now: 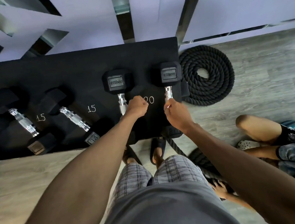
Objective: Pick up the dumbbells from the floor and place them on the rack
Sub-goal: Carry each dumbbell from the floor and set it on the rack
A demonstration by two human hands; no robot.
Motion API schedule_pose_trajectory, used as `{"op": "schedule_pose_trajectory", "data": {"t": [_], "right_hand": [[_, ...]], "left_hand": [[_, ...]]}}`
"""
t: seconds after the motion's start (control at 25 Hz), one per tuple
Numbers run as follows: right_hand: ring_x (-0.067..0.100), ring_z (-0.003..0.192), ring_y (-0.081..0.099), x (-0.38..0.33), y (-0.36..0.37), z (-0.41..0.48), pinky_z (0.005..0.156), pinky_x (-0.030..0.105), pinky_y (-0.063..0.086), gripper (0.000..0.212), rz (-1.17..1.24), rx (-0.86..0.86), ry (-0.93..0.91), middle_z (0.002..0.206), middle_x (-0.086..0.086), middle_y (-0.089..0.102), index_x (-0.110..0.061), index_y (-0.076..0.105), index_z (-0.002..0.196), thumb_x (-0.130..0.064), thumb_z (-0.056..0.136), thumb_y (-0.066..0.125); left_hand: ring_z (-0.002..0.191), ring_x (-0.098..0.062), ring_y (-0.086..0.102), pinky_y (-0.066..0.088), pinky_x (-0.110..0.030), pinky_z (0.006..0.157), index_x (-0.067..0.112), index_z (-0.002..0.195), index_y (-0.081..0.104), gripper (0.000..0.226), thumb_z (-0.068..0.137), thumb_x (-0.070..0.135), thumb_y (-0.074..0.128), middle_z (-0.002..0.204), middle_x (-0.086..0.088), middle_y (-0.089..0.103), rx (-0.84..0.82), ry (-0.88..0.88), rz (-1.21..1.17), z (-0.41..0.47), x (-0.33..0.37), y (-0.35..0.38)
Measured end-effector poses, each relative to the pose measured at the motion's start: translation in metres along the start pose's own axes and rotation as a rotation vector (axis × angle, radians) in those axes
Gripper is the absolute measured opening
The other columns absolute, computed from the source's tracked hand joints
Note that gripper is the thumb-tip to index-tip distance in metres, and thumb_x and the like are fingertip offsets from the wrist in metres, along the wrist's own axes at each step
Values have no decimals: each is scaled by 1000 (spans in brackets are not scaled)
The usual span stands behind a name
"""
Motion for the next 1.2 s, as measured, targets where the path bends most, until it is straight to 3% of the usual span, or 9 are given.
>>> {"op": "schedule_pose_trajectory", "data": {"t": [0.08, 0.24, 0.36, 0.56, 0.68, 0.8, 0.88, 1.04, 1.2], "right_hand": [[30, 80, 66, -28, 12, -2, 72, 41, 55, 21, -38, -129, -74, 88, 10, 70, -9, 59, 101, -17, 96, 40], [29, 83, 69, -89, 51, -5, 71, 36, 53, 17, -88, -354, -185, 82, 5, 70, -17, 58, 86, -11, 91, 44], [26, 83, 70, -126, 87, -11, 77, 39, 56, 15, -94, -426, -217, 86, 7, 71, -17, 61, 90, -14, 93, 47], [23, 80, 70, -178, 139, -7, 77, 41, 58, 18, -80, -448, -221, 81, 3, 70, -15, 62, 89, -11, 94, 45], [28, 90, 69, -212, 181, -3, 81, 42, 56, 15, -124, -447, -194, 95, 9, 71, -11, 63, 100, -14, 95, 48], [35, 114, 55, -232, 206, 3, 95, 45, 48, 37, -239, -411, -127, 123, 19, 56, -9, 52, 127, -27, 95, 55], [36, 124, 46, -240, 215, 9, 100, 47, 44, 50, -328, -407, -112, 130, 19, 51, -11, 48, 135, -38, 94, 57], [34, 113, 57, -248, 233, 11, 90, 40, 47, 45, -234, -439, -96, 117, 14, 63, -12, 54, 123, -43, 91, 61], [32, 111, 60, -250, 250, 7, 94, 42, 41, 43, -148, -408, -29, 116, 12, 67, -11, 47, 126, -31, 92, 63]], "left_hand": [[77, -27, 70, 58, -33, 64, -2, 103, 66, 27, 95, 13, 45, 93, -19, 73, -83, -23, 74, -19, -17, -14], [80, -30, 73, 61, -39, 75, 2, 101, 66, 25, 94, 17, 47, 91, -17, 73, -45, -72, 129, -38, -67, -54], [91, -34, 71, 59, -44, 83, 7, 97, 68, 22, 90, 18, 50, 96, -18, 72, 52, -103, 86, -42, -119, -81], [86, -35, 71, 60, -47, 80, 11, 99, 65, 31, 85, 29, 45, 96, -16, 71, 104, -198, -11, -26, -192, -127], [87, -34, 70, 59, -47, 80, 12, 104, 64, 40, 83, 39, 44, 101, -15, 71, 78, -207, 15, -15, -226, -156], [98, -37, 67, 56, -44, 85, 3, 124, 52, 53, 91, 45, 46, 113, -15, 66, 131, -249, 20, -8, -244, -179], [108, -35, 63, 54, -45, 92, 0, 135, 40, 66, 91, 48, 53, 119, -14, 60, 89, -292, -206, 4, -255, -182], [108, -28, 65, 50, -46, 102, 6, 118, 61, 60, 76, 48, 68, 116, -11, 68, 118, -356, -860, 30, -264, -172], [95, -21, 69, 52, -42, 99, -1, 122, 57, 41, 94, 29, 60, 95, -6, 74, 96, -355, -1081, 35, -249, -169]]}}
Point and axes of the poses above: each hand's wrist, its own z-axis towards the middle knuckle, its own y-axis out of the palm, x = y × z, the point moved 5 cm from there along z, towards the middle knuckle
